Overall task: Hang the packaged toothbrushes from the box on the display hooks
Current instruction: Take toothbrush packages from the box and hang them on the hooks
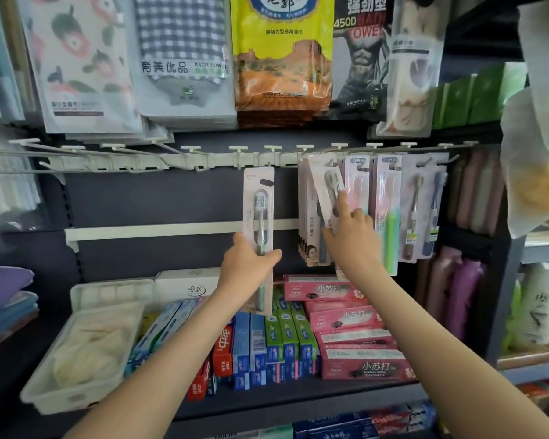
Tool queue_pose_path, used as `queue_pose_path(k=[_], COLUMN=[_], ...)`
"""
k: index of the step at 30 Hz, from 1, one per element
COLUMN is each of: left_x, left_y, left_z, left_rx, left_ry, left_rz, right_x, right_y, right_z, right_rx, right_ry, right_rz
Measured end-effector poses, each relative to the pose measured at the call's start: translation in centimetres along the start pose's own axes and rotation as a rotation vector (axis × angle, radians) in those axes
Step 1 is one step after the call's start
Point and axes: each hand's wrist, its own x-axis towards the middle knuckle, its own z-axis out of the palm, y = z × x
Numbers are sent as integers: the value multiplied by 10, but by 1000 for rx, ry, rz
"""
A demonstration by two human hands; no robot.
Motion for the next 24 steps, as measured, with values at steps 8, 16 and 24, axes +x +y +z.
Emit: queue_pose_path(k=[8,16,24], left_x=[1,-5,-20], left_y=[2,-1,11], left_z=[2,2,10], left_rx=[10,75,183], left_ry=[24,21,46], left_rz=[-4,25,156], right_x=[11,-8,-54], right_y=[-20,-30,-66], right_z=[8,4,-24], right_rx=[60,245,644], right_ry=[-61,-45,27], right_rz=[53,22,-169])
